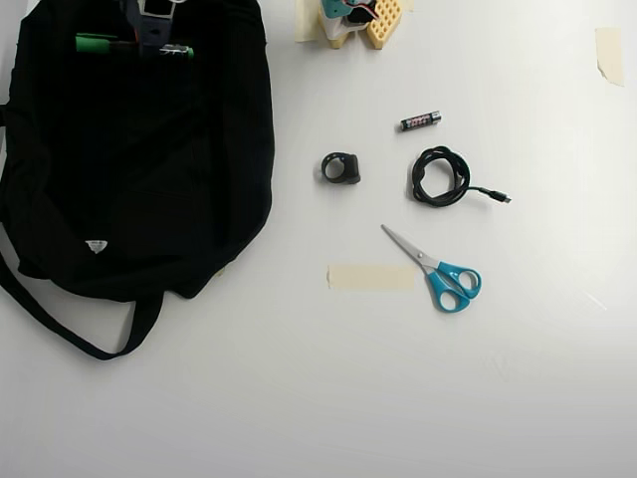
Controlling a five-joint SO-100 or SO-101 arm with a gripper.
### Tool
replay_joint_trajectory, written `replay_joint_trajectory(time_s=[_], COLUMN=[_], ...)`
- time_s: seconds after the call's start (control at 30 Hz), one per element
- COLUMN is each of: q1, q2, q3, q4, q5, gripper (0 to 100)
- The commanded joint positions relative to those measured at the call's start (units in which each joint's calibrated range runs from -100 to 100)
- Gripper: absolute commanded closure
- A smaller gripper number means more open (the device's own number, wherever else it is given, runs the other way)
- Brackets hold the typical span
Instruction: Put the green marker into the black bag
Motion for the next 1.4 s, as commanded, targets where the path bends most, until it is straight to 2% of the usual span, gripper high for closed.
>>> replay_joint_trajectory(time_s=[0.0, 0.17, 0.23, 0.3, 0.33, 0.4, 0.47, 0.53, 0.57, 0.73, 1.0, 1.2, 1.37], q1=[-2.34, -6.68, -10.19, -12.28, -14.68, -22.38, -34.20, -42.13, -46.91, -54.47, -60.90, -62.02, -61.13], q2=[-0.71, -2.53, -11.49, -20.46, -23.94, -25.93, -26.10, -31.16, -35.73, -51.74, -65.85, -74.07, -78.63], q3=[-0.88, -3.48, -3.39, -2.76, -2.58, -2.58, -3.57, -2.76, -1.06, 14.85, 28.77, 38.66, 44.50], q4=[-0.16, 4.32, 7.16, 13.88, 15.43, 16.21, 16.21, 16.21, 16.21, 20.77, 20.77, 20.60, 20.60], q5=[-0.18, -0.18, -0.29, -0.87, -2.91, -2.96, -3.44, -13.14, -15.76, -15.50, -15.34, -5.80, -4.38], gripper=[81, 79, 80, 93, 98, 98, 98, 98, 98, 98, 98, 98, 98])
